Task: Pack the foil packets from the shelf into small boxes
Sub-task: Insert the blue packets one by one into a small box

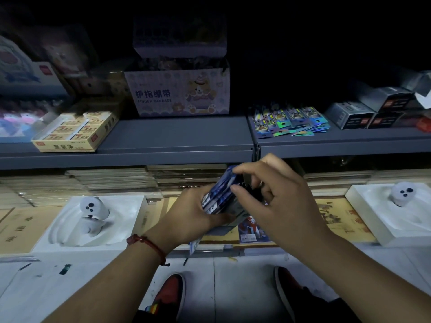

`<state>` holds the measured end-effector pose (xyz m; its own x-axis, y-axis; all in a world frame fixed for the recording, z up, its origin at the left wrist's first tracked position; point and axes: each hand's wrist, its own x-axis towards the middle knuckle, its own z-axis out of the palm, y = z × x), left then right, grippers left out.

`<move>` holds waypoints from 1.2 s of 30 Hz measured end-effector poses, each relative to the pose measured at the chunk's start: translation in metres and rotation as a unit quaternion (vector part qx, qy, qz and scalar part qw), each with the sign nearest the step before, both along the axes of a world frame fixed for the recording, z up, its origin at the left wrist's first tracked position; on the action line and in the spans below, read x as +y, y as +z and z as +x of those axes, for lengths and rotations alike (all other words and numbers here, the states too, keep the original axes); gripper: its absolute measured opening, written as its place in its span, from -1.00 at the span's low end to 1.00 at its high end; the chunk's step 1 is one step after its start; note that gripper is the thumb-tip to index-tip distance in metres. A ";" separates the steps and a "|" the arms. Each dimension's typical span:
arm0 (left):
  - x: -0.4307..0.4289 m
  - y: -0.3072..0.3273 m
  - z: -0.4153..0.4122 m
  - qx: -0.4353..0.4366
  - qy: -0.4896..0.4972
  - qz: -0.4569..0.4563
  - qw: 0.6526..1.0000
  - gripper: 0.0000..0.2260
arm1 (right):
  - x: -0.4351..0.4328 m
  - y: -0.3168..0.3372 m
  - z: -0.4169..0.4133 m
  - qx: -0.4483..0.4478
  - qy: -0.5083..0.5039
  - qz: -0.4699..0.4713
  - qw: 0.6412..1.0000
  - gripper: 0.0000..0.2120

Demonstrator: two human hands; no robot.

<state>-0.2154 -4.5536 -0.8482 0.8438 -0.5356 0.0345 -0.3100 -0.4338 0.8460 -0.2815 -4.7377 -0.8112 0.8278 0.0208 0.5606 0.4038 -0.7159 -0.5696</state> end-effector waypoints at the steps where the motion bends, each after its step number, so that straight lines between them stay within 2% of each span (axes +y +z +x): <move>1: -0.001 0.000 -0.001 0.001 0.000 0.000 1.000 -0.69 | -0.003 -0.001 -0.001 -0.003 0.001 0.000 1.000 -0.76; 7: -0.003 0.000 0.000 0.021 0.004 -0.006 1.000 -0.67 | -0.011 -0.009 -0.003 -0.004 0.014 0.007 1.000 -0.71; 9: -0.004 0.000 0.000 0.027 0.003 -0.009 1.000 -0.65 | -0.011 -0.010 -0.003 0.003 0.012 0.004 1.000 -0.77; 12: -0.006 -0.002 0.002 0.031 -0.002 -0.009 0.999 -0.72 | -0.011 -0.009 -0.002 0.005 0.009 0.003 1.000 -0.88; 19: -0.006 -0.002 0.004 0.020 -0.007 -0.005 1.000 -0.73 | -0.010 -0.006 0.002 0.017 0.021 0.007 1.000 -0.87; 22: -0.004 0.000 0.004 0.013 0.000 -0.004 1.000 -0.73 | -0.007 -0.004 0.007 0.026 0.031 0.030 0.999 -0.95; 28: 0.003 0.000 0.007 0.008 0.025 -0.005 1.000 -0.76 | 0.008 -0.002 0.019 0.007 0.051 0.118 0.992 -0.92; 33: 0.016 -0.002 0.014 0.016 0.073 0.005 0.997 -0.76 | 0.011 0.013 0.028 -0.048 -0.003 0.163 0.985 -0.92; 36: 0.021 -0.004 0.018 0.010 0.089 0.004 0.996 -0.75 | 0.013 0.013 0.032 -0.047 0.000 0.211 0.976 -0.95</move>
<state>-0.1978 -4.5323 -0.8521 0.9256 -0.3784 0.0143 -0.2119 -0.4863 0.8477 -0.2496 -4.7247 -0.7981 0.7727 -0.2291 0.5919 0.4676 -0.4251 -0.7750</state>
